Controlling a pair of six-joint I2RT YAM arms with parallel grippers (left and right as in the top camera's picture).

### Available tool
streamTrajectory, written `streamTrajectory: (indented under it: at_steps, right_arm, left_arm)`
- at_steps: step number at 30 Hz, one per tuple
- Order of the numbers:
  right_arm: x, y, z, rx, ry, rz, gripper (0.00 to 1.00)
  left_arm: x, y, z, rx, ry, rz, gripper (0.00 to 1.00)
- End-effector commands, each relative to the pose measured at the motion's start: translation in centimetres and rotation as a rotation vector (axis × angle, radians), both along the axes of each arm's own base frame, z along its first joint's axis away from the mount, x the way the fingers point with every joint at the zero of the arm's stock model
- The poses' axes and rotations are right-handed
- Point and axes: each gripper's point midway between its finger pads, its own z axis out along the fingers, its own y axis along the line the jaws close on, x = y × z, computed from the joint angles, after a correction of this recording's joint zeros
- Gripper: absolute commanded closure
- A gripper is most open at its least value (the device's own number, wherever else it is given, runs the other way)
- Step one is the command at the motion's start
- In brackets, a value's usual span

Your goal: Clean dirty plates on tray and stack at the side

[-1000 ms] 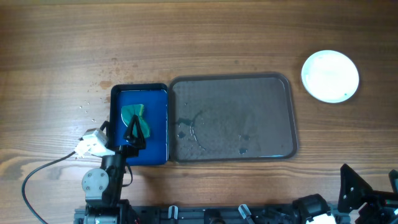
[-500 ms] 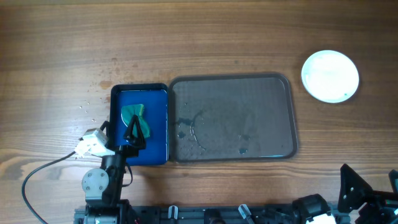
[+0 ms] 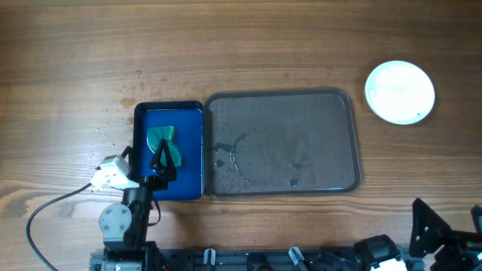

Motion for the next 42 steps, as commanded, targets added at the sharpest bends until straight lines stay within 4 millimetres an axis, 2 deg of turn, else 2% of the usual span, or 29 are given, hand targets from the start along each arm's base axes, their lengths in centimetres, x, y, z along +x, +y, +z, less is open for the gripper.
streamTrajectory:
  at_steps: [1,4,7,9,12,15,19,24,33,39,42]
  right_arm:
    - [0.8,-0.2,1.1,0.007,-0.062,-0.025,0.00]
    - [3.6,0.7,2.3,0.038,-0.147,-0.014,0.00]
    - [7.9,2.8,1.1,0.080,-0.212,0.029,0.00]
    - [10.7,4.5,-0.6,0.123,-0.266,0.082,0.00]
    - [13.5,6.8,-3.4,0.179,-0.351,0.168,0.00]
    - [15.3,8.1,-6.7,0.258,-0.443,0.212,0.00]
    - [15.7,8.1,-10.9,0.390,-0.524,0.179,0.00]
    - [15.8,8.1,-14.4,0.454,-0.550,0.169,0.00]
    - [16.0,7.6,-17.1,0.442,-0.546,0.139,0.00]
    - [15.9,6.3,-18.1,0.435,-0.568,0.112,0.00]
    - [16.1,5.2,-19.4,0.418,-0.522,0.065,0.00]
  left_arm:
    - [0.0,0.2,-0.2,0.010,0.000,0.012,0.00]
    - [0.0,0.2,-0.2,0.010,0.000,0.012,0.00]
    - [0.0,0.2,-0.2,0.010,0.000,0.012,0.00]
    - [0.0,0.2,-0.2,0.010,0.000,0.012,0.00]
    - [0.0,0.2,-0.2,0.010,0.000,0.012,0.00]
    - [0.0,0.2,-0.2,0.010,0.000,0.012,0.00]
    - [0.0,0.2,-0.2,0.010,0.000,0.012,0.00]
    - [0.0,0.2,-0.2,0.010,0.000,0.012,0.00]
    - [0.0,0.2,-0.2,0.010,0.000,0.012,0.00]
    - [0.0,0.2,-0.2,0.010,0.000,0.012,0.00]
    - [0.0,0.2,-0.2,0.010,0.000,0.012,0.00]
